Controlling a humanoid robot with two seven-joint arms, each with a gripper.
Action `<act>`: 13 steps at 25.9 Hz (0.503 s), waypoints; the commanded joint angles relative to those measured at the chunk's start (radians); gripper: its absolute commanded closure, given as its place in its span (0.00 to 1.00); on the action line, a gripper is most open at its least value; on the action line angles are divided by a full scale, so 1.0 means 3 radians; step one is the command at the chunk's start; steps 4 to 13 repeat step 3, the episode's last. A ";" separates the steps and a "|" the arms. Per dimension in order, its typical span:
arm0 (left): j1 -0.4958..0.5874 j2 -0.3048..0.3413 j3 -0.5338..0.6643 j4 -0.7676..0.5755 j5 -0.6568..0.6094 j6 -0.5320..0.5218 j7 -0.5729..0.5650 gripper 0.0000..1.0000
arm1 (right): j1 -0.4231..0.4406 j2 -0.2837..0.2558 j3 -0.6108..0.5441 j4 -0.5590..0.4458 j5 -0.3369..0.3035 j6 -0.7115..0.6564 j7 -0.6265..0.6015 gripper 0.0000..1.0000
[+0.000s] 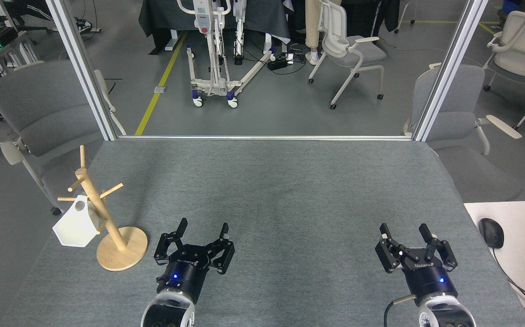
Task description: Hang cup on storage rack
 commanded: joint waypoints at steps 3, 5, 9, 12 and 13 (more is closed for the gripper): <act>0.0010 -0.0004 0.0065 0.0006 0.0066 0.0003 0.0006 0.02 | 0.0010 0.0025 -0.0002 -0.0005 -0.0004 -0.0018 -0.0048 0.01; 0.0010 -0.0004 0.0065 0.0006 0.0066 0.0003 0.0006 0.02 | 0.0010 0.0025 -0.0002 -0.0005 -0.0004 -0.0018 -0.0048 0.01; 0.0010 -0.0004 0.0065 0.0006 0.0066 0.0003 0.0006 0.02 | 0.0010 0.0025 -0.0002 -0.0005 -0.0004 -0.0018 -0.0048 0.01; 0.0010 -0.0004 0.0065 0.0006 0.0066 0.0003 0.0006 0.02 | 0.0010 0.0025 -0.0002 -0.0005 -0.0004 -0.0018 -0.0048 0.01; 0.0010 -0.0004 0.0065 0.0006 0.0066 0.0003 0.0006 0.02 | 0.0010 0.0025 -0.0002 -0.0005 -0.0004 -0.0018 -0.0048 0.01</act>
